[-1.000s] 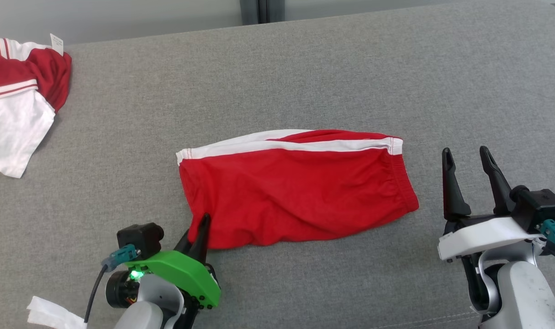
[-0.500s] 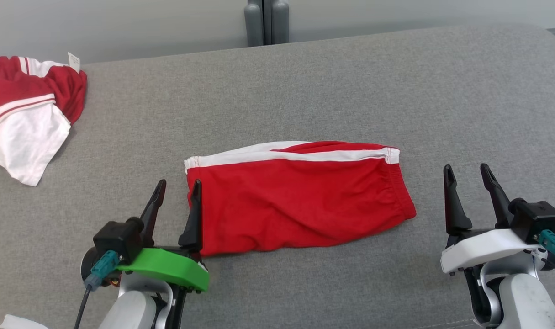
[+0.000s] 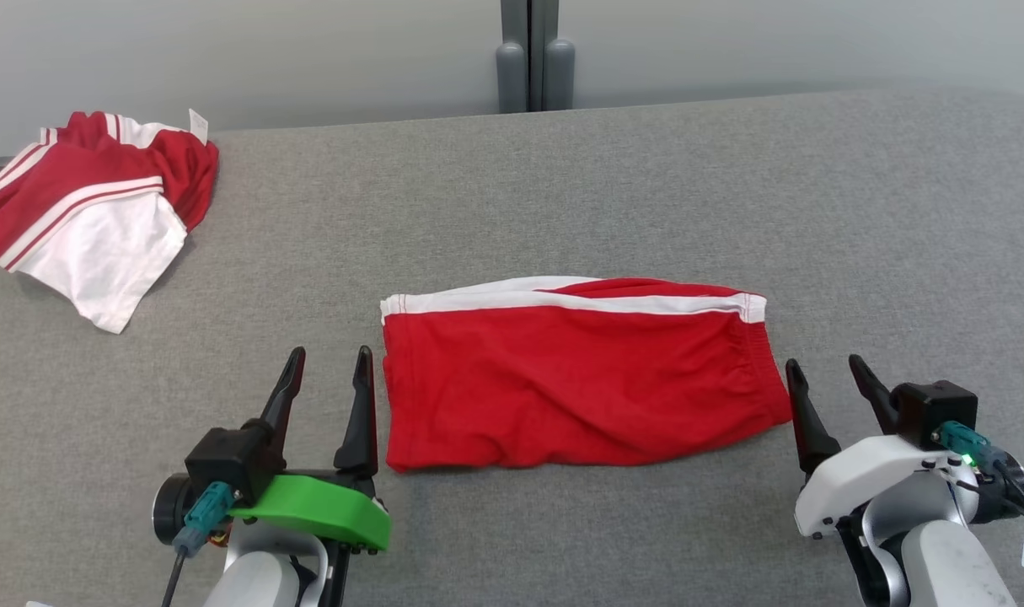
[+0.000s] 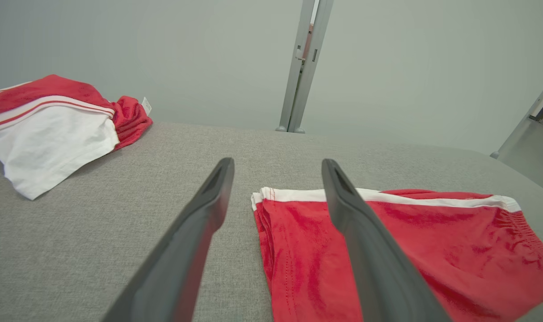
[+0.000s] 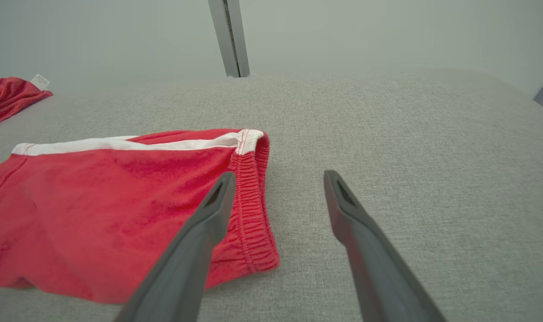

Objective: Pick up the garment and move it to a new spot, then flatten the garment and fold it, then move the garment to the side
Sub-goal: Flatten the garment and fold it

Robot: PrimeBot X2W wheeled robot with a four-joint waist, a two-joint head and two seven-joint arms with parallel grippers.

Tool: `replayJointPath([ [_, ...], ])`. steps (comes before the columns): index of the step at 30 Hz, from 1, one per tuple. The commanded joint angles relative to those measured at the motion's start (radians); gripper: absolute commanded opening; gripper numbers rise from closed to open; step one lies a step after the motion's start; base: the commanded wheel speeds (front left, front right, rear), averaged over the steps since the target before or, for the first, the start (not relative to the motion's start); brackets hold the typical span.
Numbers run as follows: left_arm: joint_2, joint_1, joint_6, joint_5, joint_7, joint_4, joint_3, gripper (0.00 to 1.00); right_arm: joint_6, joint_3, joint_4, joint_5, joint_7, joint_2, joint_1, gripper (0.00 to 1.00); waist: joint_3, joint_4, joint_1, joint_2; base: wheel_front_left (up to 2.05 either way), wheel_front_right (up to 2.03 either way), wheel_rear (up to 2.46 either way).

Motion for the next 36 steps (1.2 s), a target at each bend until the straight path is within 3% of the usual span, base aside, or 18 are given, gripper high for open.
replayJointPath([
  [1,-0.001,0.014,-0.001,0.008,-0.008,0.003,0.008,1.00,-0.001,0.007,0.011,-0.003,0.030,-0.010,-0.025,1.00,0.000,0.019,0.0000,-0.0001,0.00,0.00,0.00],
  [8,-0.018,0.015,-0.009,0.020,-0.008,0.008,0.017,1.00,-0.001,0.036,0.101,0.028,0.250,-0.081,-0.100,1.00,0.012,0.070,0.0000,-0.0001,0.00,0.00,0.00],
  [9,-0.025,0.014,-0.013,0.024,-0.007,0.005,0.022,1.00,-0.001,0.057,0.130,0.063,0.316,-0.103,-0.126,1.00,0.017,0.087,0.0000,-0.0001,0.00,0.00,0.00],
  [18,-0.043,0.022,-0.033,0.040,-0.008,0.011,0.042,1.00,-0.001,0.096,0.249,0.225,0.535,-0.179,-0.211,1.00,0.032,0.139,0.0000,-0.0001,0.00,0.00,0.00],
  [20,-0.046,0.023,-0.039,0.046,-0.008,0.013,0.051,1.00,-0.001,0.121,0.270,0.267,0.569,-0.200,-0.228,0.33,0.036,0.146,0.0000,-0.0001,0.00,0.00,0.00],
  [21,-0.047,0.022,-0.039,0.046,-0.008,0.013,0.053,1.00,-0.001,0.124,0.275,0.276,0.573,-0.203,-0.231,0.25,0.036,0.146,0.0000,-0.0001,0.00,0.00,0.00],
  [22,-0.048,0.023,-0.041,0.049,-0.008,0.014,0.056,1.00,-0.001,0.130,0.282,0.288,0.576,-0.211,-0.236,0.01,0.037,0.146,0.0000,-0.0001,0.00,0.00,0.00],
  [29,-0.052,0.030,-0.048,0.055,-0.008,0.014,0.073,1.00,-0.002,0.135,0.286,0.347,0.571,-0.255,-0.259,0.00,0.033,0.125,0.0000,-0.0001,0.00,0.00,0.00],
  [36,-0.054,0.031,-0.053,0.065,-0.007,0.015,0.078,1.00,-0.001,0.087,0.252,0.385,0.602,-0.352,-0.244,0.00,0.034,0.086,0.0000,-0.0001,0.00,0.00,0.00],
])
